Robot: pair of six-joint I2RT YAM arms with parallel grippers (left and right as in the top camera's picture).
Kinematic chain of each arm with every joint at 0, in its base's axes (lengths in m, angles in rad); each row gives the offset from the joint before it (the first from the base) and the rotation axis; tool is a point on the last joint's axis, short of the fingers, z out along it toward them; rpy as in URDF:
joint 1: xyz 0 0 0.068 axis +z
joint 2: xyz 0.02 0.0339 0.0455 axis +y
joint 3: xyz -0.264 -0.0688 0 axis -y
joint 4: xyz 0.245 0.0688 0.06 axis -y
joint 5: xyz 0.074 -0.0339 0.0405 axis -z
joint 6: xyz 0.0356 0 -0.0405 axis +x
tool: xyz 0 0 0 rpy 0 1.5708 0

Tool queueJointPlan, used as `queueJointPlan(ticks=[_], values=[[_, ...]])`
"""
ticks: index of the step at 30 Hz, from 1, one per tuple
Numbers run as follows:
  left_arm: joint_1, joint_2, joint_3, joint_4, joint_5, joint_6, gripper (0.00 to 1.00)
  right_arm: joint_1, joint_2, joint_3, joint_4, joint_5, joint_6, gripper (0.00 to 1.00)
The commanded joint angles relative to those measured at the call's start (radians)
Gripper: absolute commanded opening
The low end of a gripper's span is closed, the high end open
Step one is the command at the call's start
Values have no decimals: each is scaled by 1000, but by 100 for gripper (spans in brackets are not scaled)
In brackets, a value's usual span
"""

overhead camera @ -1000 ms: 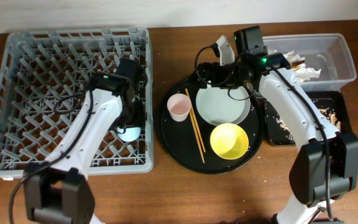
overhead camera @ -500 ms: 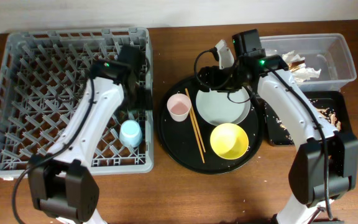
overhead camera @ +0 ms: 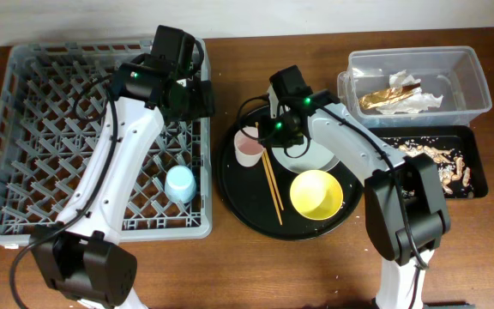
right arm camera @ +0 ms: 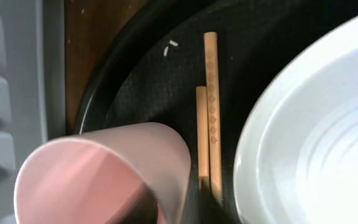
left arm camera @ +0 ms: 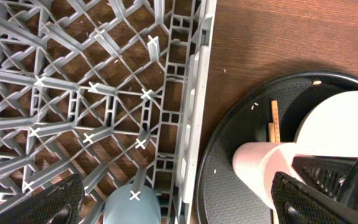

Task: Sort waste into correct bins and load items into the dishwasher rack
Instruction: 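Grasp the pink cup with the right gripper and lift it, then hand the pink cup from the right gripper to the left gripper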

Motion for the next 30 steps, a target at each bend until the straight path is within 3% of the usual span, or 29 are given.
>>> queueJointPlan(ticks=[1,5,8,12,14,16,20,27,30], values=[[2,3,12,5,-11,-3,96,-3,0,0,-2,-12,9,4],[7,3,12,8,109,-2,99,-56,-90,11,-1,-148,-8,4],[38,3,12,22,432,90,99,-179,-188,12,3,-417,-78,4],[125,3,12,65,970,332,99,-351,-208,6,22,-834,-231,4],[146,3,11,83,1169,402,99,-375,-207,-3,22,-950,-299,4],[148,3,11,106,1277,425,99,-367,-207,-3,27,-997,-319,4],[145,3,8,105,1368,436,99,-314,-207,-3,99,-1095,-317,4],[142,3,2,98,1456,481,99,-262,-207,-3,333,-1095,-129,4],[128,3,2,94,1456,481,89,-249,-207,-3,436,-1050,-30,4]])
